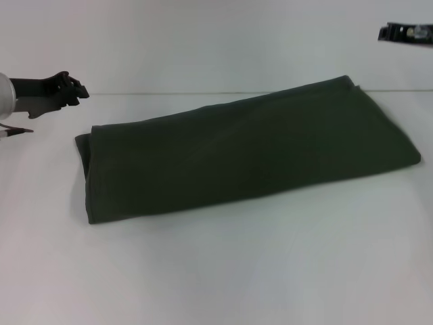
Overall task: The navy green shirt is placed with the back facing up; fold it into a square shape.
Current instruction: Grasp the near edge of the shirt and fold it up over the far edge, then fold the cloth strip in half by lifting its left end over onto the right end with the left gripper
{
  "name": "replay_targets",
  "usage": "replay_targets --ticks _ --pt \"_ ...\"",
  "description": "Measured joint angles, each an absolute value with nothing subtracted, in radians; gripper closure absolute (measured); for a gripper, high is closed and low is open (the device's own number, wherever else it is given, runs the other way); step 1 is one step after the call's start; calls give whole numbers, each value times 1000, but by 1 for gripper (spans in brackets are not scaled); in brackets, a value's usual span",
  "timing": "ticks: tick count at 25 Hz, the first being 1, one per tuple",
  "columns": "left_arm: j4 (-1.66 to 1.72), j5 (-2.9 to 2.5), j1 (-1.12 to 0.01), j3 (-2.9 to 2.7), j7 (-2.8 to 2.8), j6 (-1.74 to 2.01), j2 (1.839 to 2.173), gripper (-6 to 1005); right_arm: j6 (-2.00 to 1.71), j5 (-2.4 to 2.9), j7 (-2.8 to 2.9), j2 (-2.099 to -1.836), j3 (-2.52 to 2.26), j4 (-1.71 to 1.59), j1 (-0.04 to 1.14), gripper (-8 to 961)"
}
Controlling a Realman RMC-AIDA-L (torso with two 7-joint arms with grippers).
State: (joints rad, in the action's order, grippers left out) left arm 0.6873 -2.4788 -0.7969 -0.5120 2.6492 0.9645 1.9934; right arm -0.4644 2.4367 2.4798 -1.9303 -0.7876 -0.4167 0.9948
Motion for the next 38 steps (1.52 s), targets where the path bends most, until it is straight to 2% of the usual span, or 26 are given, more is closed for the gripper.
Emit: replay_targets --ticks 6,12,17,22,26,29,38 --pt "697 -2440 -785 -511 2660 959 2013 757 -603 2419 2499 -1919 -755 -519 969 741" --pt "726 -2167 -667 -504 2533 1164 2032 579 -970 2176 2452 -1942 -699 -711 780 444" --pt "685 -1985 -540 -503 2494 1344 2045 422 -1211 1845 2349 -1930 -698 -690 610 239" --pt "627 -1917 -471 -503 2486 1389 2070 427 -1297 1726 2295 -1935 -694 -652 533 146" --pt "562 -1923 -493 -514 2474 1315 2082 427 -1304 1719 2274 -1940 -689 -626 527 147" --pt "517 -1955 -507 -532 2472 1248 2080 428 -1303 1720 2270 -1940 -689 -621 531 147" --pt "489 -2019 -457 -513 2482 1194 2075 428 -1307 1715 2262 -1937 -679 -609 529 146"
